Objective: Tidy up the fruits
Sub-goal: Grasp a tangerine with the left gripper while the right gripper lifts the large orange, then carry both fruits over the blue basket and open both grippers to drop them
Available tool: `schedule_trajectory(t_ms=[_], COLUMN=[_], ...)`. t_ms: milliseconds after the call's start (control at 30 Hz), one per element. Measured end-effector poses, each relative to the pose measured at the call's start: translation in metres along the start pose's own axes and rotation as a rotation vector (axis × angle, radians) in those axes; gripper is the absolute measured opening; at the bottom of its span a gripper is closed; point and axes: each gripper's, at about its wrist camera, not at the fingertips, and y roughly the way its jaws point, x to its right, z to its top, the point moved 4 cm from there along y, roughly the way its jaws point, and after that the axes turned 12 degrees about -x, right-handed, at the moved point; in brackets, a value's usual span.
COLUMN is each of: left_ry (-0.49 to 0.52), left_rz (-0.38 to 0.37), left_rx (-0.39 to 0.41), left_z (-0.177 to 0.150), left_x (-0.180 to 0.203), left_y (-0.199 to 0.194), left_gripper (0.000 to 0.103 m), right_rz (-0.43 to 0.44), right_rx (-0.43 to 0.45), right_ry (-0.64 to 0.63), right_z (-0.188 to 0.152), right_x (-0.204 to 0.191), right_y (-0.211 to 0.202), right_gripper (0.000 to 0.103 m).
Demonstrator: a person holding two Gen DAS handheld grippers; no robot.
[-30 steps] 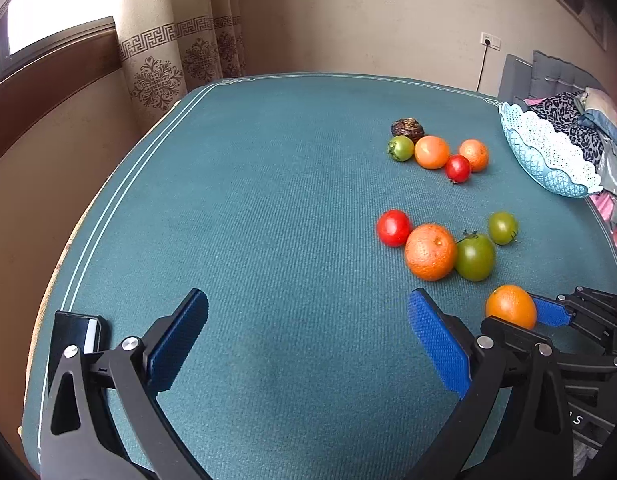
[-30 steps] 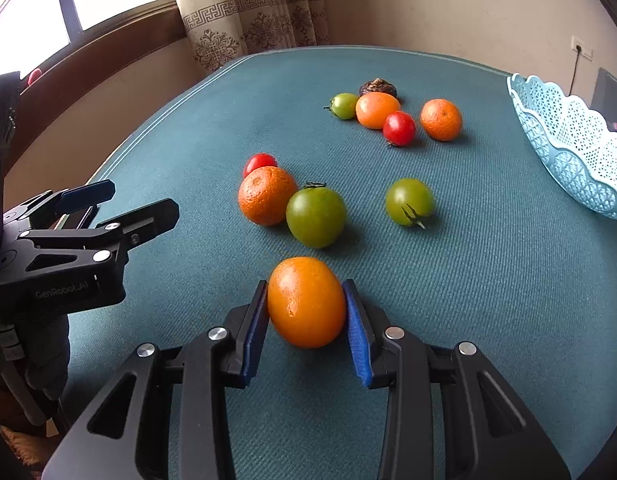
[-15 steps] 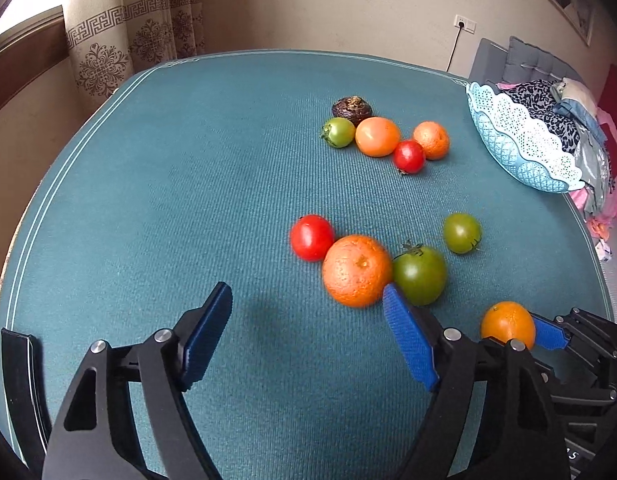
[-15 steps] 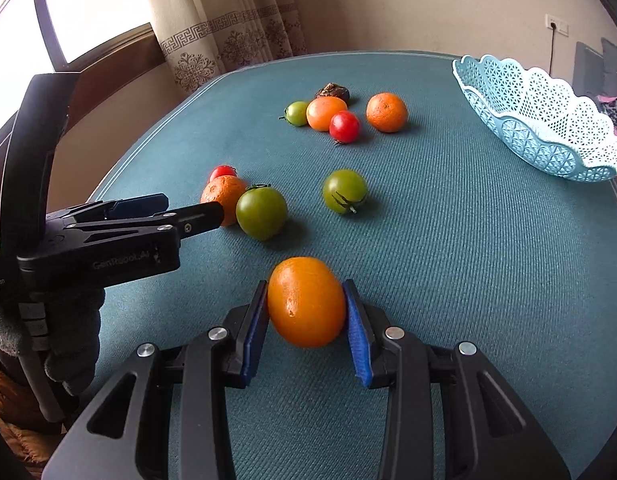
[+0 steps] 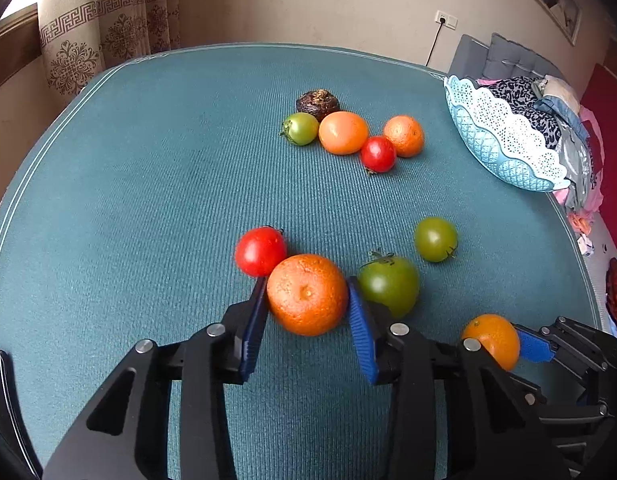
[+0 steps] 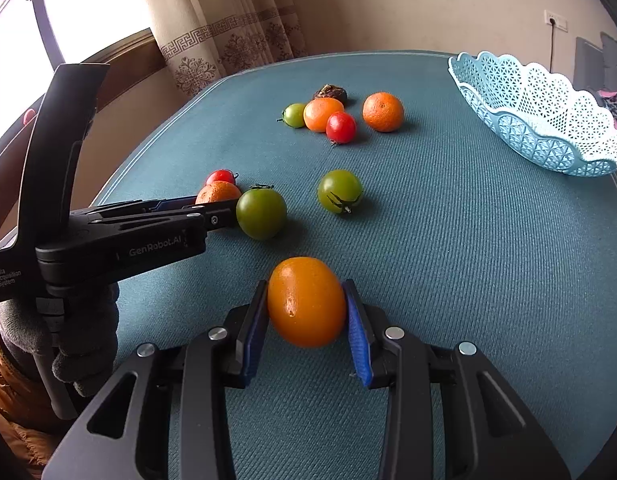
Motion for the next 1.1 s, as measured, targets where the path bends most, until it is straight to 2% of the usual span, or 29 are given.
schedule_trajectory(t_ms=[367, 600, 900, 1100], left_ry=[-0.028, -0.006, 0.05, 0.087], left_rz=[0.009, 0.007, 0.007, 0.001], left_rx=[0.025, 0.079, 0.122, 0.135], left_z=[-0.01, -0.001, 0.022, 0.036], left_x=[-0.008, 0.003, 0.032, 0.054], left_y=[-0.023, -0.048, -0.064, -0.066], left_gripper=[0.04, 0.04, 0.04, 0.04], right_rz=[-0.006, -0.029, -0.128, -0.211], right_rx=[0.028, 0.102, 0.233, 0.267], right_ry=[0.015, 0.053, 0.152, 0.215], right_z=[0.005, 0.018, 0.046, 0.071], right_x=[0.002, 0.02, 0.083, 0.132], right_y=[-0.01, -0.037, -0.081, -0.09], right_gripper=[0.037, 0.037, 0.037, 0.037])
